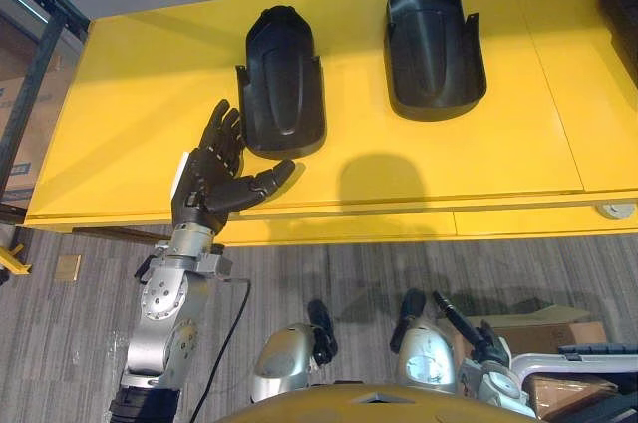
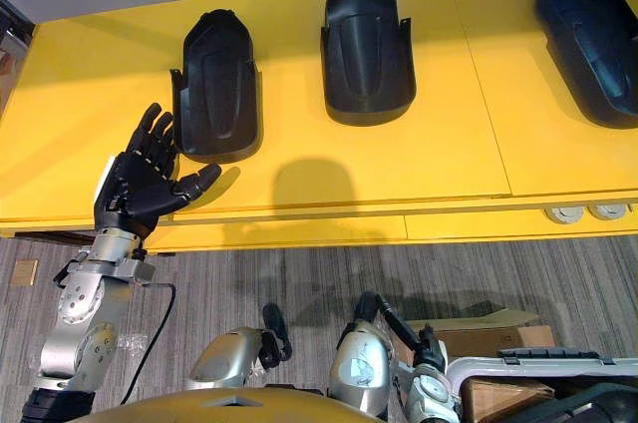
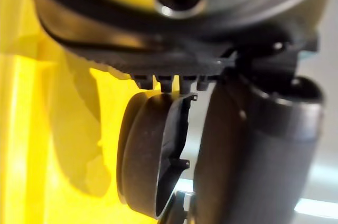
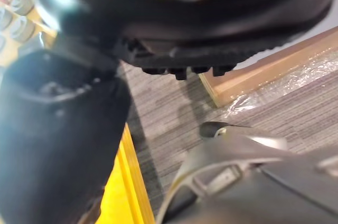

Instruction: Walk over and take three plastic housings, then place them on the shelf

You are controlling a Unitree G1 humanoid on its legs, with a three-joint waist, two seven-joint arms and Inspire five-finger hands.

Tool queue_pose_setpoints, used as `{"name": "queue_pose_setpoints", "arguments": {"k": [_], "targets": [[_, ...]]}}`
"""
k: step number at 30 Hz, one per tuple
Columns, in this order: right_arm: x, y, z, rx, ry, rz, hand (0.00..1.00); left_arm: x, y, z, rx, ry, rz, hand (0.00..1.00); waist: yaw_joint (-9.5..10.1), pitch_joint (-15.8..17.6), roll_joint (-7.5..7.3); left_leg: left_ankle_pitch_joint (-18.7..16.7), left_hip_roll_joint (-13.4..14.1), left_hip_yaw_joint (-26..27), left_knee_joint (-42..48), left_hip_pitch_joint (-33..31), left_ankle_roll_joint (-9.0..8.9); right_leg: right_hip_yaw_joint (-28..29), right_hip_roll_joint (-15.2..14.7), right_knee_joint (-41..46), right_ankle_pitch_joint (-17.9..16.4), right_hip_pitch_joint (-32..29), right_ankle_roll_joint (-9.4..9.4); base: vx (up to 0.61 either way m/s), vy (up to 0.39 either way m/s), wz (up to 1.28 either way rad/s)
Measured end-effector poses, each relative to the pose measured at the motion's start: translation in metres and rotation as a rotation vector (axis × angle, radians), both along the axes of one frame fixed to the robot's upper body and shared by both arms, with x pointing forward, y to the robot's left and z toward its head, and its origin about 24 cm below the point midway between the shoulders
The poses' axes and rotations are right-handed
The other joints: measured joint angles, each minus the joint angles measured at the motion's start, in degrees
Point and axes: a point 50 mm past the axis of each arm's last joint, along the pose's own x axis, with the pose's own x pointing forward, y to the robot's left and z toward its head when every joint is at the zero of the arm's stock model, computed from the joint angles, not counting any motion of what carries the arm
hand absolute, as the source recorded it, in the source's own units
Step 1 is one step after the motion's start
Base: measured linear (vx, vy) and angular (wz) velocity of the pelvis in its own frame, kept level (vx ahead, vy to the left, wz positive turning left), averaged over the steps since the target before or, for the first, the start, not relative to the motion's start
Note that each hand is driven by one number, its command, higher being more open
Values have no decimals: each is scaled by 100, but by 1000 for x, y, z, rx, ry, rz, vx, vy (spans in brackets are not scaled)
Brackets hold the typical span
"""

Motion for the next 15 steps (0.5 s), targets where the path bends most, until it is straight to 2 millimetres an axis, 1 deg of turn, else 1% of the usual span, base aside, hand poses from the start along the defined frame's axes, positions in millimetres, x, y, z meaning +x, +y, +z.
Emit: {"name": "queue_pose_setpoints", "arguments": {"k": [4, 8, 11, 12, 15], "targets": [[0, 0, 0, 0, 0, -1, 100, 0, 0, 0, -22, 2, -1, 100, 9, -4, 6, 5, -2, -3, 0, 6, 1, -2, -1, 0, 0, 6, 0, 0, 0, 0], [-1, -1, 0, 1, 1, -6, 100, -1, 4, -2, -29, 21, 67, 100, 8, -9, 13, 11, -2, -2, -22, 86, -4, -3, 3, -12, 1, 76, -1, 0, 0, 0], [-4, -1, -1, 2, 9, -8, 100, -1, 11, -2, 31, 35, 201, 100, 7, -21, 26, 32, -8, -3, -81, 100, -9, -3, 7, -22, 2, 95, 0, -23, -10, 1], [-5, 0, -2, 6, 19, -8, 100, -2, 16, -1, 70, 31, 278, 100, 9, -21, 26, 44, -7, -10, -94, 99, -12, -13, 9, -27, 3, 95, 0, 0, 0, 0], [-8, 0, -3, 6, 29, -9, 100, -5, 23, 5, 85, -26, 380, 100, 12, -21, 26, 46, -1, -14, -89, 99, -15, -17, 17, -33, 5, 96, 0, 0, 0, 0]]}}
